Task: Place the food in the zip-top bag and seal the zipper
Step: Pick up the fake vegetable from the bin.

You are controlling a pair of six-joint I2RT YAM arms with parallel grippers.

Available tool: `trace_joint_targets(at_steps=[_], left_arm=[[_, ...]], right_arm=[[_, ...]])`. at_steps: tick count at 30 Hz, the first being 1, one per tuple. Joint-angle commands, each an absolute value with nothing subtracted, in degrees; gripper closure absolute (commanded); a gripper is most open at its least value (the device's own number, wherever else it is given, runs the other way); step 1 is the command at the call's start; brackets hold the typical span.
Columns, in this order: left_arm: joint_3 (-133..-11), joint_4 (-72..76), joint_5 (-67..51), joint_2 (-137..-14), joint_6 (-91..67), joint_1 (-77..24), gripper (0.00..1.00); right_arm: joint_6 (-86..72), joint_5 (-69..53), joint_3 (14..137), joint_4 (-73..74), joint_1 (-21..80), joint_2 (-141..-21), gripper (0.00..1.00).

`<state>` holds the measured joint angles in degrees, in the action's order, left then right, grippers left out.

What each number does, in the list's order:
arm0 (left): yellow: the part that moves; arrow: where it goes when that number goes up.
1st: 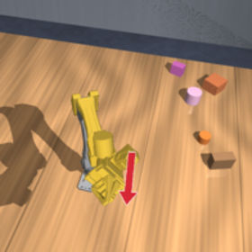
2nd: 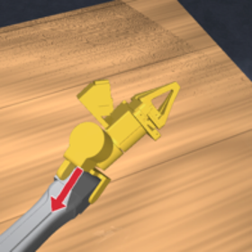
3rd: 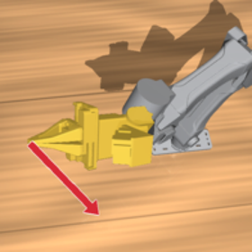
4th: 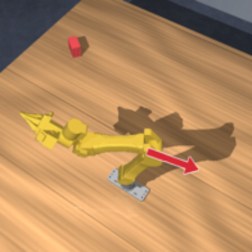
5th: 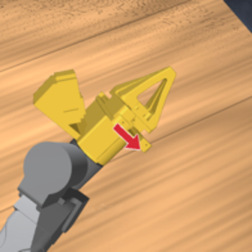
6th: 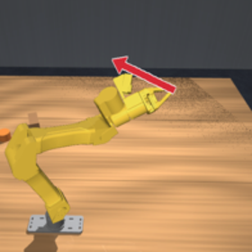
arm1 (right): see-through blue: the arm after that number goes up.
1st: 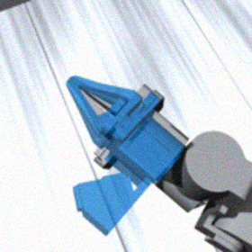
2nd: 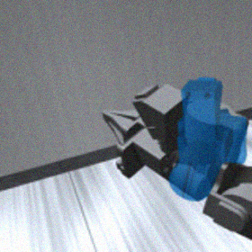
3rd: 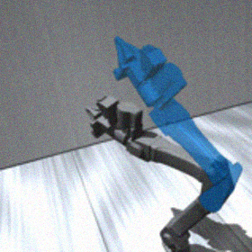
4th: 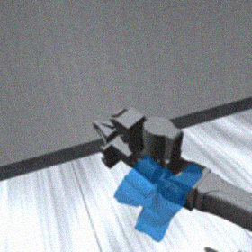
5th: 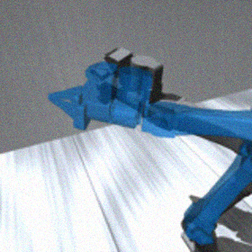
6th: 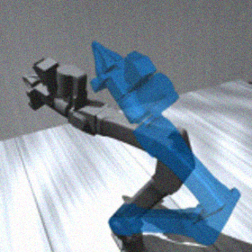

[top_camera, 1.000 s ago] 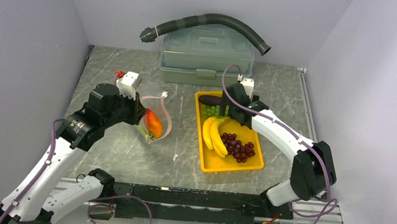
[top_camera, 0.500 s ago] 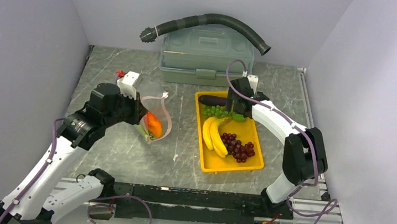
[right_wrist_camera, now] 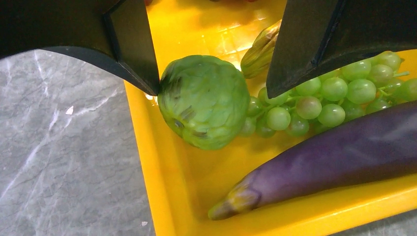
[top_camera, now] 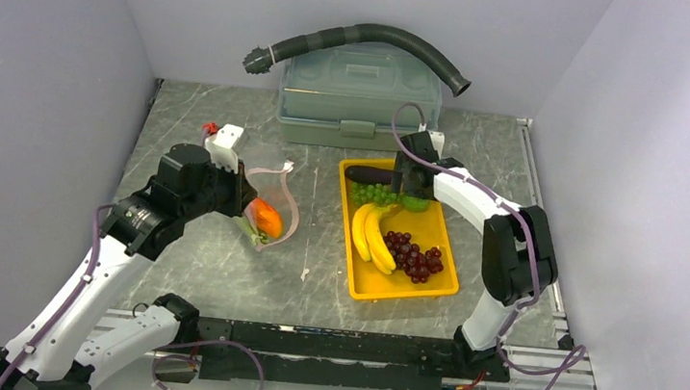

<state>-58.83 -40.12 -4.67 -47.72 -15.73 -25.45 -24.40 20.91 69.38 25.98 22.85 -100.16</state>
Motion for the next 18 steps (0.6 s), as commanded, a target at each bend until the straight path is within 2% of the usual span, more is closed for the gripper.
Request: trace_joint_targets(at_steps=[1,6,10,16,18], left_arm=[[-59.2,-38.4,-4.5,-47.6,-15.4,-25.2,1.00],[-59.2,-38.5,-4.4,-47.7,-15.4,-25.2,1.00],[-59.2,-38.5,-4.4,-47.7,-15.4,-25.2,1.00],[-59.2,-38.5,-4.2,-47.6,-15.4,-25.2,1.00],[-59.2,-38.6,-4.2,-47.7,-15.4,-25.2,1.00]], right_arm=[[-23.9,20.6,71.6,24.4,22.6,-101.2,0.18],[-23.5,21.8,71.2,24.5,22.7,-102.1,0.29],[-23.1,22.3,70.9,24.5,22.7,-102.6,0.43],[-22.9,22.9,70.2,24.8,22.7,-100.7,0.77],[-23.0,22.6,69.5,24.5,22.7,-99.2,0.85]])
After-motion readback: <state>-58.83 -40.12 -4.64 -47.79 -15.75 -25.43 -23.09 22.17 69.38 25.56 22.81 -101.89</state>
